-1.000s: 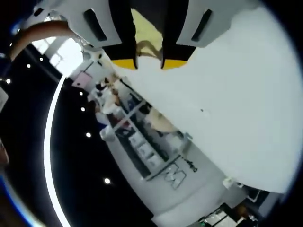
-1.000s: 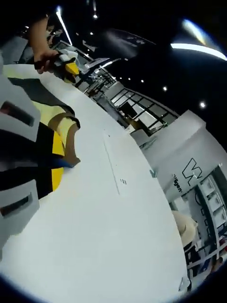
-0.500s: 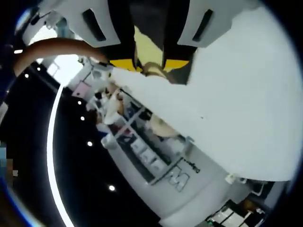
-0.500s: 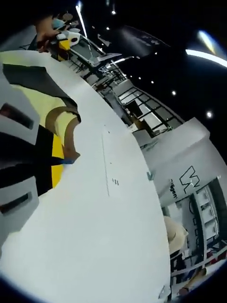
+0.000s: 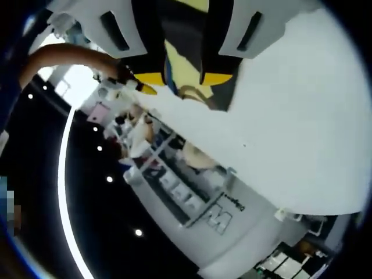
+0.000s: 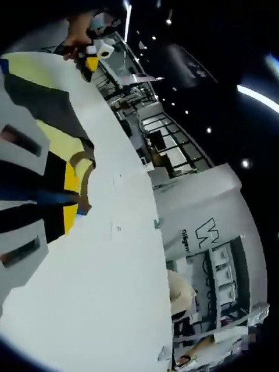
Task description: Fold the garment on the visible template until the final outline fits inside the template.
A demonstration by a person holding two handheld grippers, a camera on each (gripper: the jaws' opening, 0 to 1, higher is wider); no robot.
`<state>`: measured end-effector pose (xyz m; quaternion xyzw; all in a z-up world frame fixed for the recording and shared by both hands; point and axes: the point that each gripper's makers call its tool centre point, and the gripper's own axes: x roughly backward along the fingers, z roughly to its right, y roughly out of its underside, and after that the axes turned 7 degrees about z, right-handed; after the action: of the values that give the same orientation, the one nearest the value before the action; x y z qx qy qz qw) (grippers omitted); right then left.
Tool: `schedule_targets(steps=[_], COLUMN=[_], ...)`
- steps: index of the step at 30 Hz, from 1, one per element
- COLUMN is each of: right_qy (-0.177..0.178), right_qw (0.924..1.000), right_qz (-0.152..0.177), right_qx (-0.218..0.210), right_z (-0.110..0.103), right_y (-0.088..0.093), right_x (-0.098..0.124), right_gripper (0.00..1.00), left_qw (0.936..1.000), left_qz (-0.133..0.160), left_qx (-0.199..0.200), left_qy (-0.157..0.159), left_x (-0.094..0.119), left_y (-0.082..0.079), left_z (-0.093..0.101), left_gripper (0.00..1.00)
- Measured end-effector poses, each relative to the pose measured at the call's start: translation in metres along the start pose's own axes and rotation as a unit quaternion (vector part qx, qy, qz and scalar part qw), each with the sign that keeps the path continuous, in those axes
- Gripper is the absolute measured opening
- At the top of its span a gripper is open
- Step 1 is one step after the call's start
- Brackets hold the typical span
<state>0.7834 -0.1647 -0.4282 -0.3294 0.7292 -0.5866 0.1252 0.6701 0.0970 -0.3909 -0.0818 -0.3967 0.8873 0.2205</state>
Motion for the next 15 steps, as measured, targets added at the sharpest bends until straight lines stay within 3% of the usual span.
schedule_targets(steps=[2,7,10,12,15], right_qy=[0.016,0.034,0.058,0.065,0.077], right_qw=[0.9981,0.9966,0.9906,0.9895,0.9896], right_qz=[-0.029,-0.037,-0.055,-0.078,-0.065], right_qx=[0.052,0.066,0.111,0.103,0.103], right_z=[-0.004,-0.020,-0.024,-0.025,-0.016], right_y=[0.018,0.035,0.048,0.063,0.066], right_x=[0.013,0.021,0.021,0.013,0.004], right_gripper=[0.00,0.00,0.00,0.06,0.05], left_qw=[1.0000,1.0000,0.9999,0.9999,0.9999], left_qz=[-0.002,-0.006,-0.007,-0.009,-0.009], left_qx=[-0.001,0.001,0.006,0.008,0.008], left_qy=[0.000,0.001,0.004,0.004,0.007], left_x=[0.004,0.008,0.009,0.008,0.010], left_y=[0.004,0.008,0.011,0.013,0.013], left_z=[0.004,0.007,0.009,0.010,0.012], left_gripper=[0.19,0.19,0.19,0.19,0.19])
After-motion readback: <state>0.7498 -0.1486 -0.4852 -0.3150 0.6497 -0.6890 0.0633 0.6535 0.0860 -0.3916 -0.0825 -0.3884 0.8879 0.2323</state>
